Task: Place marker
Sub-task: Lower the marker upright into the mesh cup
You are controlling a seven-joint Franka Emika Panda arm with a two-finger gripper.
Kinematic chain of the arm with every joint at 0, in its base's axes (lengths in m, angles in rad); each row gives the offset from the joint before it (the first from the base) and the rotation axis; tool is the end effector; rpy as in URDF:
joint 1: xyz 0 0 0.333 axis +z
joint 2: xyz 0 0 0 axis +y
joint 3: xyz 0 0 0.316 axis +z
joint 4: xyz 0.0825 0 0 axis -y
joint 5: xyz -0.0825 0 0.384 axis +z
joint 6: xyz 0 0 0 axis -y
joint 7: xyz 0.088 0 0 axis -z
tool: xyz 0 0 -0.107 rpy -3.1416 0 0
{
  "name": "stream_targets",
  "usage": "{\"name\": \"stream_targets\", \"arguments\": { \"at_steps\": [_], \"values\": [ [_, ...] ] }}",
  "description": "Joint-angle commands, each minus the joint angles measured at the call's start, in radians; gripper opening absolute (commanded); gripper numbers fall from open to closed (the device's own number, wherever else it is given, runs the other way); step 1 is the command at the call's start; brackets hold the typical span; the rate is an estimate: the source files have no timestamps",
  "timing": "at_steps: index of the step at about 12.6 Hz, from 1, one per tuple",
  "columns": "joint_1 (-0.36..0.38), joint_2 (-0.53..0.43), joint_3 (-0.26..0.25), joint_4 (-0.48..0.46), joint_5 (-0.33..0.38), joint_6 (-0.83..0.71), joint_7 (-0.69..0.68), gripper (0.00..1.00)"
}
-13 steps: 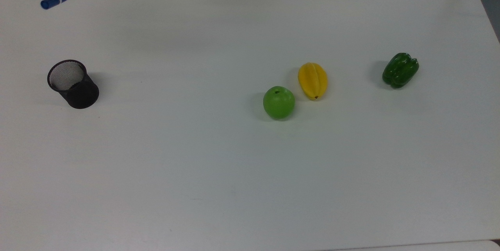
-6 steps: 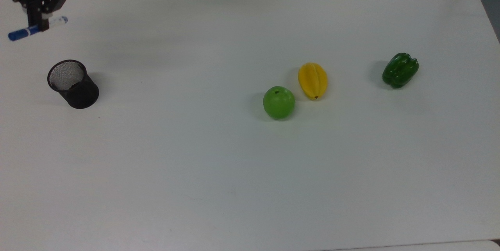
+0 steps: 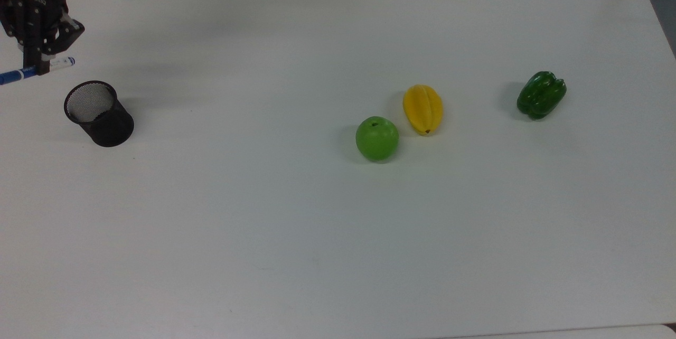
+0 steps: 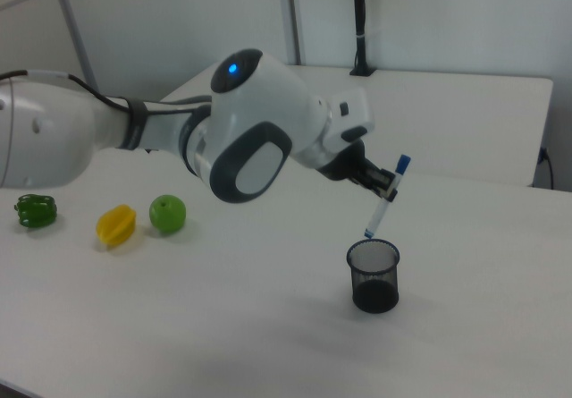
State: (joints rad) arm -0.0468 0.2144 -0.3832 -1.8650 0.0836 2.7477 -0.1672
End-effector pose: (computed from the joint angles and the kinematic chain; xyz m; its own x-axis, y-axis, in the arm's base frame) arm 0.6026 -0.2606 0.4894 0.7594 -0.1877 0.6229 -0.3235 -0.9397 0.1112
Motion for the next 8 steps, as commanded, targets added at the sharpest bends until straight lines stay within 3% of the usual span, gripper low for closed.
{"name": "stream_targets", "arguments": {
  "at_steps": [1, 4, 8],
  "values": [
    [0.004, 0.042, -0.005, -0.040, 0.028, 0.110, 0.038, 0.00],
    [0.007, 0.057, -0.003, -0.098, 0.047, 0.220, 0.057, 0.00],
    [0.019, 0.085, 0.007, -0.111, 0.056, 0.254, 0.072, 0.00]
  ]
}}
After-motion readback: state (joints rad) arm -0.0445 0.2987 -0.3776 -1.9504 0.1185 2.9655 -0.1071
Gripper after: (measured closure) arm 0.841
